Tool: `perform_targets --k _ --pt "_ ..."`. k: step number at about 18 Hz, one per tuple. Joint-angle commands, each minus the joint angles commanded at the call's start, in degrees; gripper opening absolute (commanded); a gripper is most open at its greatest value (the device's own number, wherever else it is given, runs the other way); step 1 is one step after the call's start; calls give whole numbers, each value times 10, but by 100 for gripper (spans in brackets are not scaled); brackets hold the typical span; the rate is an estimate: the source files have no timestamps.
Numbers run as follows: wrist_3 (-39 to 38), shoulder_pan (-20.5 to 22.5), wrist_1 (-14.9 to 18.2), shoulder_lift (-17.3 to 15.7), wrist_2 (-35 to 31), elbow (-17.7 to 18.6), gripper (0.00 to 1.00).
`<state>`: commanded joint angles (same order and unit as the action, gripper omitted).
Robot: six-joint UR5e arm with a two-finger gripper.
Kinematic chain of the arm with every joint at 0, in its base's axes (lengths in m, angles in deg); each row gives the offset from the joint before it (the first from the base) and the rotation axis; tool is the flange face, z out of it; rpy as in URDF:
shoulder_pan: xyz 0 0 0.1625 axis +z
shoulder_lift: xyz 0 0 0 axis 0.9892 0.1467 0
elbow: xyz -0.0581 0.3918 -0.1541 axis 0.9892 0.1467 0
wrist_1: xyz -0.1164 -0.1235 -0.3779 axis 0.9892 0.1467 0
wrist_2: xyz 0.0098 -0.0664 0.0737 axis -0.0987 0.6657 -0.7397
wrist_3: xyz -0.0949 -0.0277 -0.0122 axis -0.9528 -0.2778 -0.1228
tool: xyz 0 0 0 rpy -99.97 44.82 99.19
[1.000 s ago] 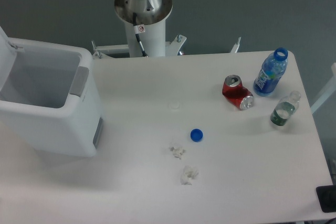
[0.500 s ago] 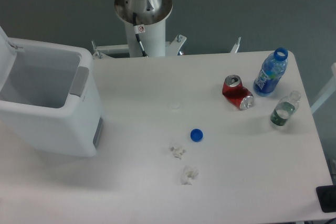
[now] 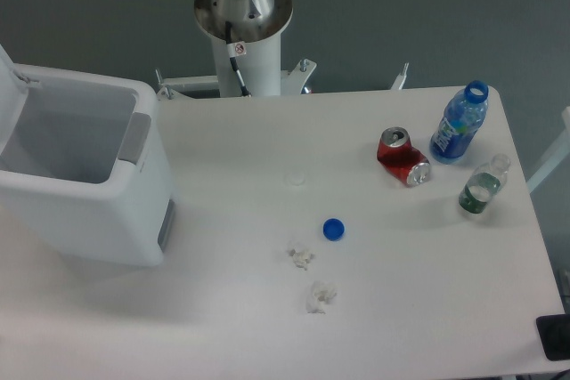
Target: Close the trash can
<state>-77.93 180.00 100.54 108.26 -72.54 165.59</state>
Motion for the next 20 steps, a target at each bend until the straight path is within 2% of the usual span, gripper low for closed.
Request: perform_targets --k 8,20 --pt "-1 1 18 -2 -10 0 9" --pt "-1 2 23 -10 -23 2 8"
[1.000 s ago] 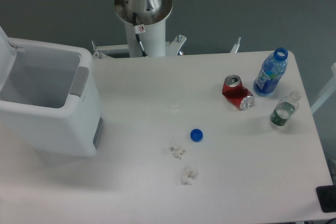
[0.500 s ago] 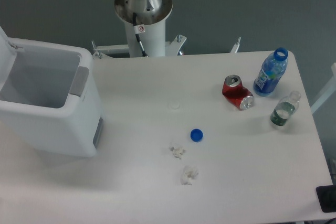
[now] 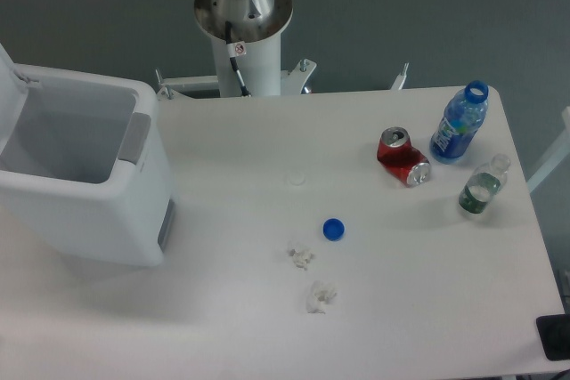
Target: Close the trash can
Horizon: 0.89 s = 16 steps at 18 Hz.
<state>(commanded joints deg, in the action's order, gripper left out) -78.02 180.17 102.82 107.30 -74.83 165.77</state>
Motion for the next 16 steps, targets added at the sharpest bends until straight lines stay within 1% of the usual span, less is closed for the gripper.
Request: perform_targets --k 13,15,16 --pt "-2 4 0 -1 -20 4 6" --pt "-3 9 -1 -1 -21 4 6" --pt "-3 17 -1 -1 -25 5 6"
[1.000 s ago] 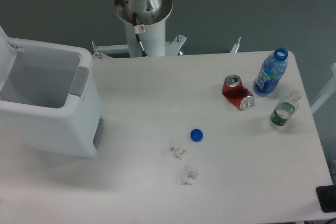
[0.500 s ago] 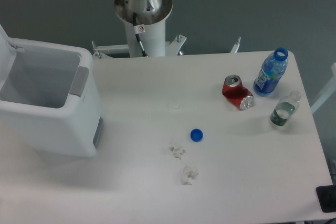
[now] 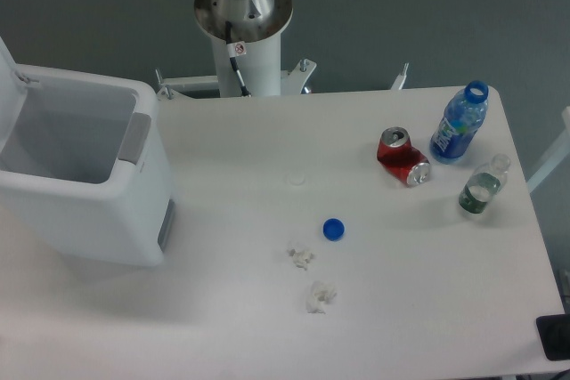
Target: Close the trash can
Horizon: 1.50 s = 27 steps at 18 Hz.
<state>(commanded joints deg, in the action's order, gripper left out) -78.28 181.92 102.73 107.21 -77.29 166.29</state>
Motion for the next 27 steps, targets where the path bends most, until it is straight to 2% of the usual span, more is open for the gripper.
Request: perform_targets --k 9,27 --pt "1 33 0 1 -4 2 6" --pt "4 92 2 4 -19 31 6"
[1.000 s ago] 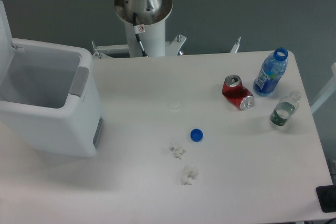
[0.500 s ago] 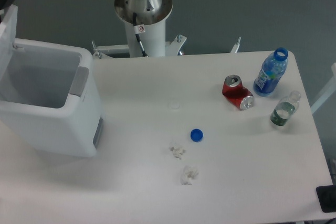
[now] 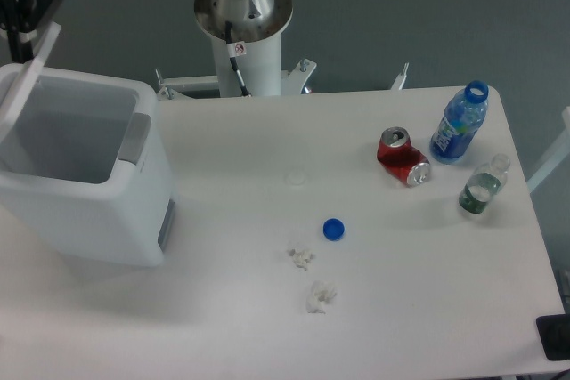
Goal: Close the trash can
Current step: 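Push the raised lid forward with the gripper to tip it over, then press the lid down with the gripper until it lies flat on the can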
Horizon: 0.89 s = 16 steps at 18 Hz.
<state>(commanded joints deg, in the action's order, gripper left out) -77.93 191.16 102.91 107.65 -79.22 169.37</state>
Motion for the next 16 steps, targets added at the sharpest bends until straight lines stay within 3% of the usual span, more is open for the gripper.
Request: perform_targets --k 16 --pt "0 9 -1 24 -18 11 6"
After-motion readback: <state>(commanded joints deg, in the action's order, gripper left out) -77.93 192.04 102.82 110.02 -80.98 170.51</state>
